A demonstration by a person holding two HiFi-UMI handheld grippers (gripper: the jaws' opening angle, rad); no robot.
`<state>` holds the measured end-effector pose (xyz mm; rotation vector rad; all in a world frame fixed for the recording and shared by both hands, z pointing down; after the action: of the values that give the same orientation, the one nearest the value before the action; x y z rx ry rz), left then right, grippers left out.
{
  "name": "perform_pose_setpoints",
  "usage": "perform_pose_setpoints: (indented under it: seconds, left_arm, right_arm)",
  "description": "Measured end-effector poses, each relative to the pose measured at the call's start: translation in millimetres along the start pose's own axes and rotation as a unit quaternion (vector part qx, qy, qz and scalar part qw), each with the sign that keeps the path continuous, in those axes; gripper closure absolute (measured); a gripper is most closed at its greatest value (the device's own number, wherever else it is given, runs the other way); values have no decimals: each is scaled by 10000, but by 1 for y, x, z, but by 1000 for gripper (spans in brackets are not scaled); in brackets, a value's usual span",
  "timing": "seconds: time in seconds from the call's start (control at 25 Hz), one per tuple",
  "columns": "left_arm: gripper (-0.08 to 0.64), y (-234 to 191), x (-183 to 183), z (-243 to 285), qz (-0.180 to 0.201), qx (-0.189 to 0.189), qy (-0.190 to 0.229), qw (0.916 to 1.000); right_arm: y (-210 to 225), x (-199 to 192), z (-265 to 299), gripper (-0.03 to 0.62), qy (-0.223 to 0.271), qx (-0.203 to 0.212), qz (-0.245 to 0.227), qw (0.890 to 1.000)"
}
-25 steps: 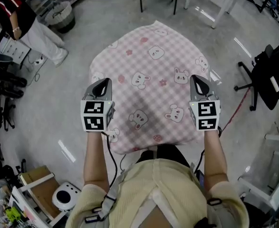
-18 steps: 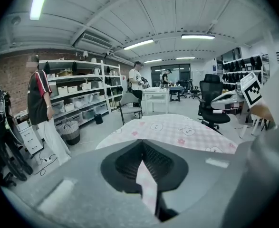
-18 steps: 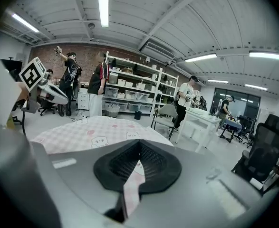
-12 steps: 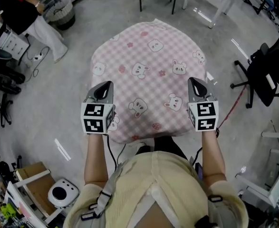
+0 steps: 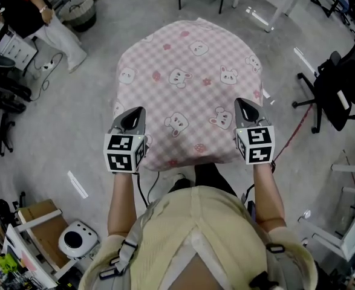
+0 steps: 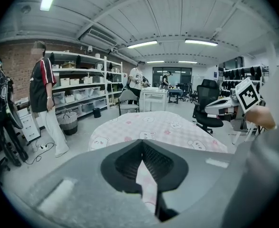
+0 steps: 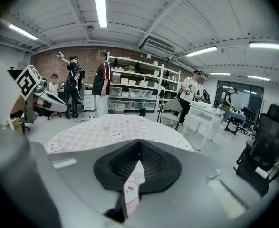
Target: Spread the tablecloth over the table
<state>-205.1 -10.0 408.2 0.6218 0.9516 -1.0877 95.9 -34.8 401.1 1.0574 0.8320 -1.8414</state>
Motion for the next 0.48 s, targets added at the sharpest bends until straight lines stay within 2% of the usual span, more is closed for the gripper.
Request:
perform_pose_setpoints:
  seconds: [0.16,0.32,0.48]
  left_arm:
    - [554,-4,-8,-14,-67,81,60,9999]
    - [554,-7,-12,-27,-275,-4,128,9995]
    - [554,-5,-20,-31,-218,-32,30,9998]
  right_arm:
    - [-13,-5,-4,589,-37,53,29,10000]
    - [-23,-4,-11,589,-44,66,51,10000]
    - [-27,-8,-17,589,-65,58,137,9999]
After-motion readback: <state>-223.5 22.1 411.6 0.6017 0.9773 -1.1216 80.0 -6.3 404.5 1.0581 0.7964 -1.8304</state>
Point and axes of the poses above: the fingertips, and each gripper's own axes: z forward along the fingers, y to its right, x out of its top, the point moved 3 cm from there along -z, backward along the fingers, and after that the axes turned 3 degrees about y, right-handed, at the moved point
